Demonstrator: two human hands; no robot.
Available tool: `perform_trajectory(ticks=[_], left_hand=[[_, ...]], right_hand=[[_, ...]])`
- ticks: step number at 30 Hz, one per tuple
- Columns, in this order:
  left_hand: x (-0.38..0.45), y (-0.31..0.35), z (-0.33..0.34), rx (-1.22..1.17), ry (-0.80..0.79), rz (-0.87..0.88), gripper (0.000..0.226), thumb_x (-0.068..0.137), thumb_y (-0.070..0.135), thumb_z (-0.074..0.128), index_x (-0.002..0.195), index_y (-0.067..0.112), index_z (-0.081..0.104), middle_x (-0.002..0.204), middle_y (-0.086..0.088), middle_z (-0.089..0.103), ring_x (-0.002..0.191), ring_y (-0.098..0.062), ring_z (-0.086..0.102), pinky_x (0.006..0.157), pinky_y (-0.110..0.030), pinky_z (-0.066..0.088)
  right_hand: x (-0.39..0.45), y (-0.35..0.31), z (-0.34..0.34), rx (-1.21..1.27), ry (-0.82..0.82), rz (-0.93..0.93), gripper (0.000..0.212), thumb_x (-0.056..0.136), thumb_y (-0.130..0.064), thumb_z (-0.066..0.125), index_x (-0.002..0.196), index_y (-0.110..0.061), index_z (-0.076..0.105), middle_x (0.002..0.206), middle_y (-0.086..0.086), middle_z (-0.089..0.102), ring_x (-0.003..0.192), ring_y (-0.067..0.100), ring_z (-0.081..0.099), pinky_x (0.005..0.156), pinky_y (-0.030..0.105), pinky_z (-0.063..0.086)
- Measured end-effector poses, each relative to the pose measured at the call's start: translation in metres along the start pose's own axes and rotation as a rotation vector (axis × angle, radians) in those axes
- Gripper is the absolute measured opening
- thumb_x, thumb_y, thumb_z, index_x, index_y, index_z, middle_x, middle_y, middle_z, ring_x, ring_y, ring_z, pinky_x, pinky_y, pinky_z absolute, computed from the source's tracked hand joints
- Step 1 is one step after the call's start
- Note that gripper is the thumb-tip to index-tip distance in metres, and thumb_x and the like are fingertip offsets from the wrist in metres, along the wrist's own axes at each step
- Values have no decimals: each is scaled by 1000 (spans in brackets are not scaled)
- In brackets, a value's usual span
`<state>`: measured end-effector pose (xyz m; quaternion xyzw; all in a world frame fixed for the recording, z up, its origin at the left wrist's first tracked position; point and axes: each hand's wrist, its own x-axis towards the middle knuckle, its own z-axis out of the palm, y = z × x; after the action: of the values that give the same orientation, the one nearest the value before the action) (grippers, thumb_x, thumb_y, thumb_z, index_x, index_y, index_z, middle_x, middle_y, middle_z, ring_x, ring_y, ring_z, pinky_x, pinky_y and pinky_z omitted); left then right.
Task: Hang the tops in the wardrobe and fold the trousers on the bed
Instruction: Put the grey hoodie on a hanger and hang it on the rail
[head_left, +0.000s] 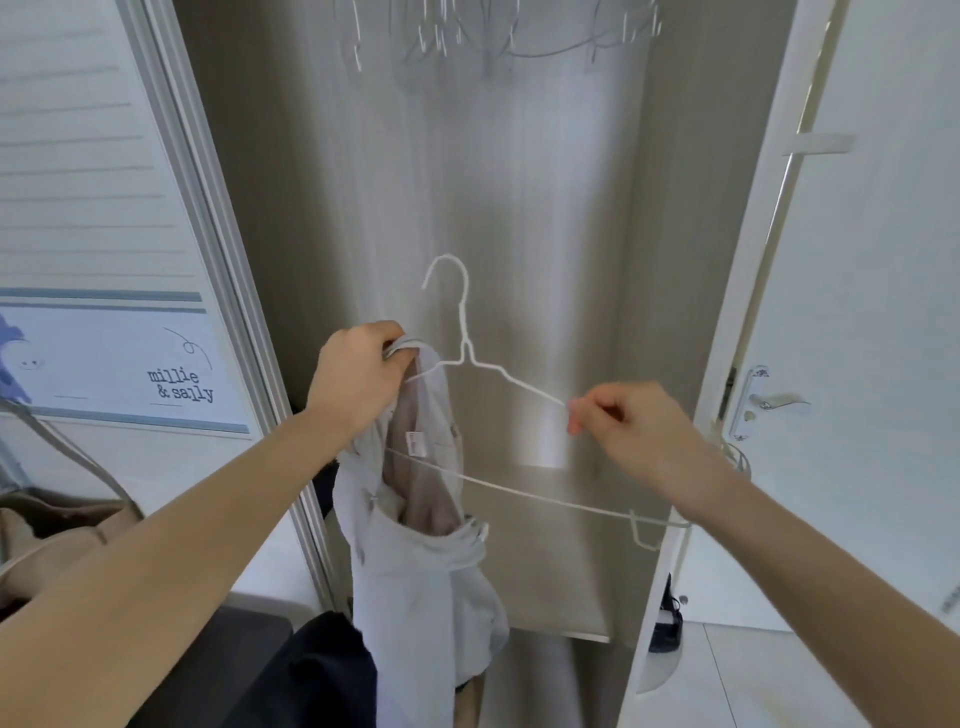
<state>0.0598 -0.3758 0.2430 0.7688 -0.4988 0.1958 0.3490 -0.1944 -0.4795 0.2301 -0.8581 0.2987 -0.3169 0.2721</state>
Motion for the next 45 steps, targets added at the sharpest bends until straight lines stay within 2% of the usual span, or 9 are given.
perform_trajectory(ticks=[5, 10, 20, 26, 30, 35, 37, 41, 45], left_hand=[[-15, 17, -4, -243, 53, 141, 11, 93, 17, 62, 93, 13, 73, 80, 2, 68, 67, -8, 60, 64, -16, 46], [-12, -17, -28, -29, 57, 409, 46, 98, 43, 47, 135, 17, 56, 130, 2, 50, 116, -17, 46, 104, -32, 35], [-7, -35, -32, -61, -10, 449, 32, 98, 29, 43, 101, 8, 67, 89, 9, 56, 83, -11, 55, 78, -20, 41], [-26, -12, -19, -285, -109, 378, 27, 95, 16, 54, 119, 21, 64, 90, 16, 60, 82, 2, 55, 76, -7, 41], [-30, -3, -17, -422, -140, 239, 28, 91, 43, 50, 103, 25, 68, 89, 5, 66, 80, -10, 59, 72, -16, 45], [-19, -9, -8, -316, 36, 95, 26, 94, 30, 58, 90, 8, 73, 76, -12, 67, 70, -29, 60, 67, -29, 44], [-15, -11, -10, -345, 57, 49, 24, 96, 27, 56, 92, 9, 72, 76, -12, 65, 69, -26, 59, 65, -23, 42], [-12, -1, -18, -410, 67, 55, 24, 97, 25, 56, 85, 8, 68, 71, -15, 58, 63, -22, 49, 56, -16, 34], [-9, -3, -21, -439, 80, 41, 25, 97, 24, 56, 82, 8, 66, 65, -10, 52, 57, -10, 41, 55, -13, 32]], right_hand=[[-5, 4, 26, 140, 55, 24, 36, 93, -24, 58, 57, -18, 58, 51, -3, 45, 46, 6, 37, 49, 14, 32], [-9, 16, 0, 667, 109, 146, 39, 93, -14, 53, 56, -11, 43, 47, -7, 29, 40, 7, 23, 39, 12, 20], [-5, 9, 6, 615, -34, 40, 39, 93, -7, 52, 58, 1, 39, 46, -9, 29, 45, 9, 20, 43, 15, 19], [4, 14, 29, 421, 19, -38, 43, 95, -10, 55, 52, -11, 49, 45, -9, 36, 46, 7, 30, 49, 13, 27], [6, 17, 40, 153, 129, -134, 34, 92, -29, 55, 60, -18, 60, 47, -9, 37, 47, 6, 33, 50, 18, 30], [-19, 2, 61, -593, 530, -463, 33, 75, -8, 57, 107, -11, 65, 97, 6, 60, 82, 28, 47, 70, 38, 39], [-37, 5, 83, -501, 347, -583, 30, 77, -13, 55, 106, -11, 62, 98, 6, 60, 84, 25, 51, 72, 37, 42], [-41, 39, 119, -357, -427, -190, 53, 89, -39, 47, 138, -23, 33, 126, 0, 55, 114, 21, 52, 99, 39, 38], [-39, 51, 127, -192, -595, -143, 35, 86, -44, 57, 118, -32, 46, 101, -12, 58, 101, 12, 52, 102, 39, 29]])
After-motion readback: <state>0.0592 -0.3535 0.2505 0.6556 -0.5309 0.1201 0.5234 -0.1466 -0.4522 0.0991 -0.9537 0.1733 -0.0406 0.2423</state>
